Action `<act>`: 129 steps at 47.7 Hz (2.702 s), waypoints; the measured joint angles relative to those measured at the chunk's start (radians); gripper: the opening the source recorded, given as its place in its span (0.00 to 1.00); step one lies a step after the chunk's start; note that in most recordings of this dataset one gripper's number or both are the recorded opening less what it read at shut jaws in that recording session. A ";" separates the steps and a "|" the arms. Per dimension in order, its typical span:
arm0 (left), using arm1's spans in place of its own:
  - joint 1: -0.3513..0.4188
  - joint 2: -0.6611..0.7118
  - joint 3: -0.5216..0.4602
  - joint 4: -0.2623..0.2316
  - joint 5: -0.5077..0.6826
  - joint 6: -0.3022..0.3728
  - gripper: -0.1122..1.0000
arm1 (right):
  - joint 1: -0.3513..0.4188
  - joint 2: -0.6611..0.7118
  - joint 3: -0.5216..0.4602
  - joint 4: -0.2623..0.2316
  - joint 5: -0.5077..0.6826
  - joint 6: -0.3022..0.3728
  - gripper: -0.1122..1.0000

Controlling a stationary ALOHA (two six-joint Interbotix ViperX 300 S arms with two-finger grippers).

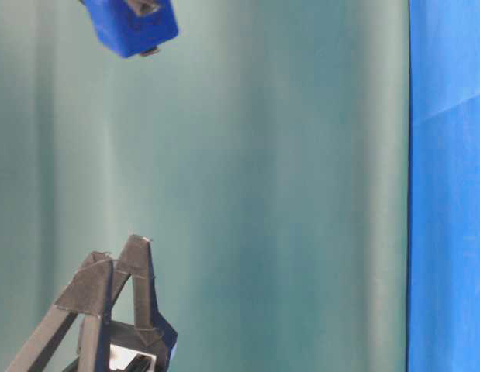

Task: Handover the blue block to the right arm after grasping it with the left arm, then place it in the designated position.
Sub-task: 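Pull the cube back toward the right side with the right gripper, then lower the cube to the table with the right gripper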

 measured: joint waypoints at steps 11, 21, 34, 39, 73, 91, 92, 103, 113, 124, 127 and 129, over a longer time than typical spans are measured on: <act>-0.002 0.000 -0.002 0.000 0.000 0.000 0.93 | 0.002 0.008 0.000 0.055 0.123 0.005 0.54; 0.000 0.000 -0.008 0.000 0.000 0.002 0.93 | 0.002 0.008 0.000 0.077 0.167 0.025 0.54; -0.002 0.000 -0.011 -0.002 0.000 0.002 0.93 | 0.002 0.008 0.002 0.077 0.167 0.025 0.54; -0.002 -0.002 -0.011 0.000 0.000 0.002 0.93 | 0.000 0.008 0.002 0.077 0.167 0.025 0.54; -0.002 -0.002 -0.011 0.000 0.000 0.009 0.93 | 0.002 0.026 0.003 0.077 0.160 0.025 0.54; -0.002 0.000 -0.011 0.000 0.005 0.009 0.93 | 0.000 0.061 0.003 0.077 0.138 0.025 0.54; -0.002 0.000 -0.011 0.000 0.005 0.009 0.93 | 0.002 0.063 0.003 0.077 0.132 0.025 0.54; -0.002 -0.002 -0.011 0.000 0.006 0.011 0.93 | 0.002 0.130 0.003 0.077 0.066 0.025 0.54; -0.002 -0.002 -0.011 0.000 0.006 0.015 0.93 | -0.003 0.239 0.002 0.077 0.002 0.023 0.54; -0.002 0.000 -0.011 0.000 0.006 0.018 0.93 | -0.006 0.393 -0.028 0.077 -0.074 0.025 0.54; -0.002 -0.002 -0.011 -0.002 0.006 0.018 0.93 | -0.008 0.430 -0.035 0.077 -0.095 0.025 0.54; -0.002 0.000 -0.011 0.000 0.006 0.018 0.93 | -0.008 0.457 -0.041 0.075 -0.112 0.025 0.54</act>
